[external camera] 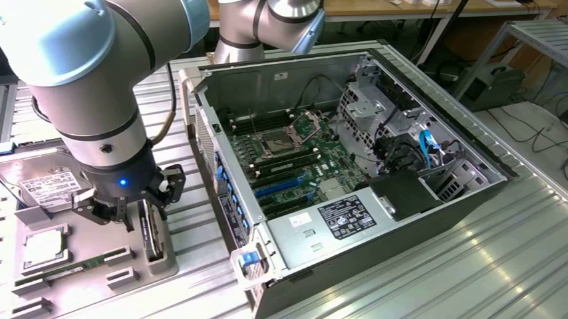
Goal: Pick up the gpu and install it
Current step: 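Pick up the gpu and move the gpu toward the slot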
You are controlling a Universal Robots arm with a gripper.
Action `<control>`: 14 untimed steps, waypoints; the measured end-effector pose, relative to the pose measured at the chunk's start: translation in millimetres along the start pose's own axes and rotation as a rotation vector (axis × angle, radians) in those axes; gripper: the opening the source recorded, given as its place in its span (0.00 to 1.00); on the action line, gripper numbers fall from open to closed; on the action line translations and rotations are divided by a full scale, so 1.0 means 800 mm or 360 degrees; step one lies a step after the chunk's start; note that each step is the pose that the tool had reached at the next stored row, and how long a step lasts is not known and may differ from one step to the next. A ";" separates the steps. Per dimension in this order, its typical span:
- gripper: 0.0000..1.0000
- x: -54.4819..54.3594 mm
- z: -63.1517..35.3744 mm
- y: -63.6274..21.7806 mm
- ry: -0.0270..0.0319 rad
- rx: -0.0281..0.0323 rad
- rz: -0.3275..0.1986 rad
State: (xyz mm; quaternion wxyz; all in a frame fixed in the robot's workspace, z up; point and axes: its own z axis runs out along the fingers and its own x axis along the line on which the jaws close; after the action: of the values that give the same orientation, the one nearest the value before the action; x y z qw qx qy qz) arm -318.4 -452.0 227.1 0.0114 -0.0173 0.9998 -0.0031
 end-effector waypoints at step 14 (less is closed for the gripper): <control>0.54 0.000 0.002 0.005 0.00004 0.00103 0.0001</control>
State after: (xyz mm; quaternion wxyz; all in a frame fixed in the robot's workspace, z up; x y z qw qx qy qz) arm -318.4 -448.2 225.2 0.0113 -0.0171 0.9998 -0.0063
